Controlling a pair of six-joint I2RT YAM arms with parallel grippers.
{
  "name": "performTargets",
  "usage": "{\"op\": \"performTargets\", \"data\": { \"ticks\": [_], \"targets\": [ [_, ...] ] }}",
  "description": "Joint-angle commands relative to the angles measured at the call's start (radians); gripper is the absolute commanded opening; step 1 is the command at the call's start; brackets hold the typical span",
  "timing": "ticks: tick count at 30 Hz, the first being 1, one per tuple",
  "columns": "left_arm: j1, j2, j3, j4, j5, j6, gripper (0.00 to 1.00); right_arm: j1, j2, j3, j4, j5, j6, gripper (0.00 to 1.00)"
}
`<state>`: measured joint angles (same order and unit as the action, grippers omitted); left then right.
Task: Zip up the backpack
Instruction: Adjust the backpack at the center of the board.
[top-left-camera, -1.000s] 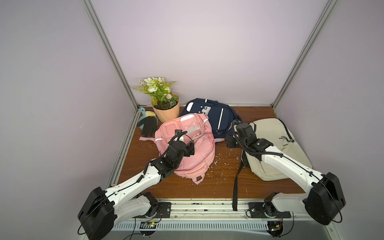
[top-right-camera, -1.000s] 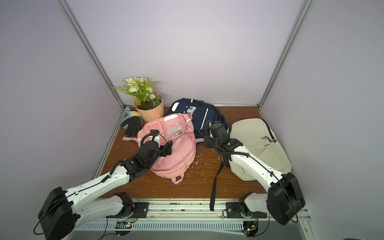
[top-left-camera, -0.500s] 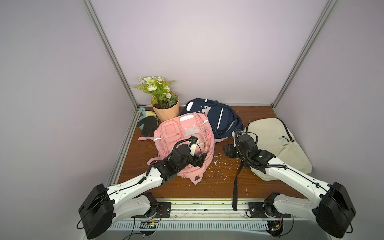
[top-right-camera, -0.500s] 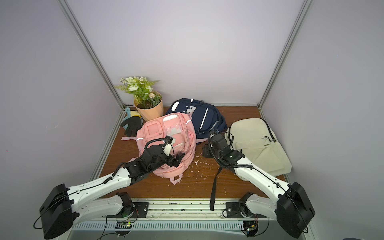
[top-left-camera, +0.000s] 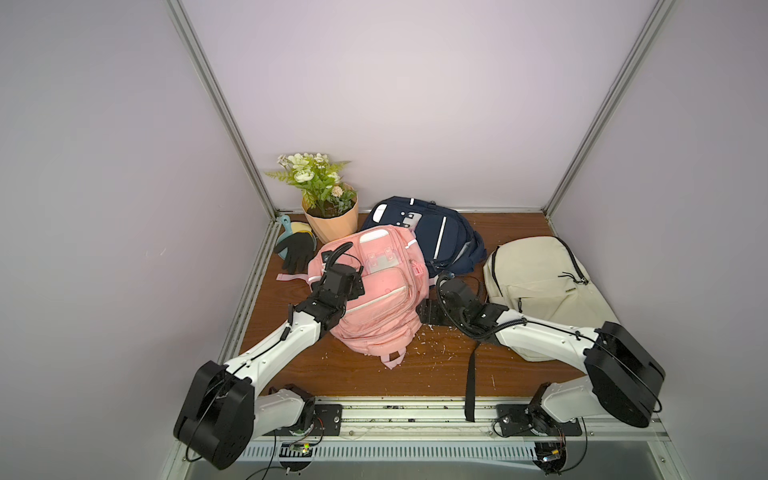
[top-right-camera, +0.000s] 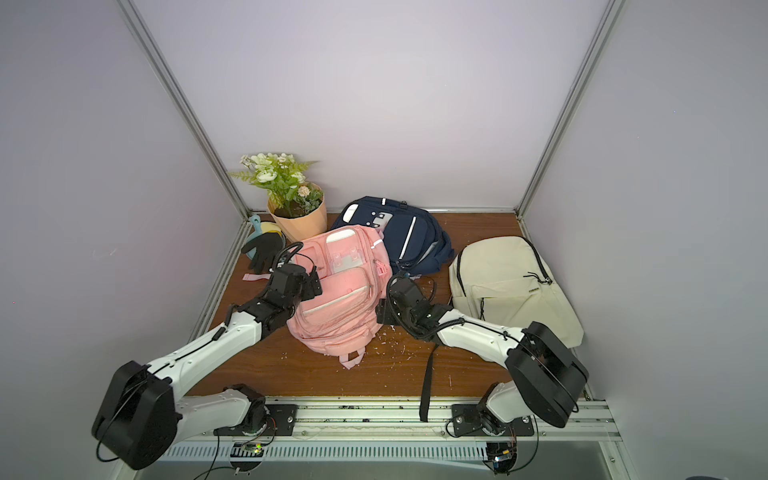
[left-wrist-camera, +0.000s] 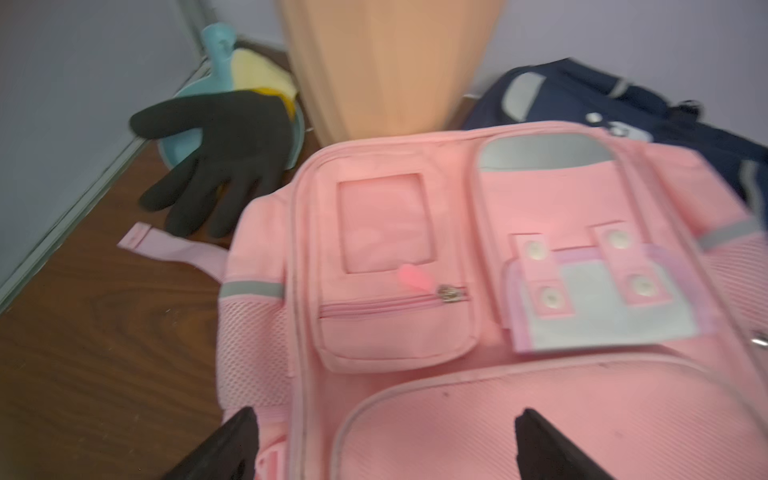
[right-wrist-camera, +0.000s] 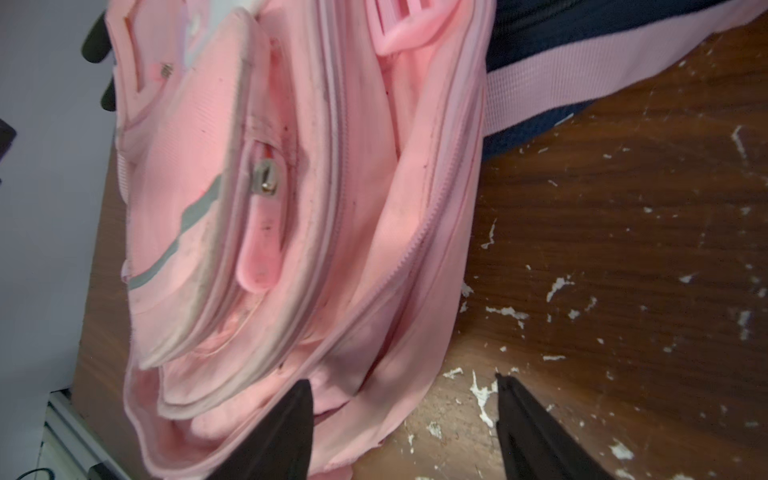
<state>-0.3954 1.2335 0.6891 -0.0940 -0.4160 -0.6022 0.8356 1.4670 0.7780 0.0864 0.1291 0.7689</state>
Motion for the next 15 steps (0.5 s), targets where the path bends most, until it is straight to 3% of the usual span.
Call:
{"op": "performTargets", "data": {
  "ticks": [1,5,8,12,15],
  "targets": [
    [0.089,0.059,-0.002,-0.049,-0.017,-0.123,0.97,0.01,0.034,0.057,0.019,0.033,0.031,0.72],
    [0.118,0.139,-0.003,-0.033,0.01,-0.128,0.97,0.014,0.084,0.05,0.061,-0.02,0.015,0.69],
    [0.117,0.181,-0.024,-0.006,0.057,-0.126,1.0,0.02,0.115,0.044,0.067,-0.025,0.014,0.61],
    [0.107,0.197,-0.072,0.027,0.125,-0.125,0.82,0.019,0.106,0.034,0.026,0.039,0.016,0.4],
    [0.046,0.179,-0.09,0.021,0.105,-0.136,0.72,0.016,0.065,0.044,-0.04,0.127,0.005,0.24]
  ]
}}
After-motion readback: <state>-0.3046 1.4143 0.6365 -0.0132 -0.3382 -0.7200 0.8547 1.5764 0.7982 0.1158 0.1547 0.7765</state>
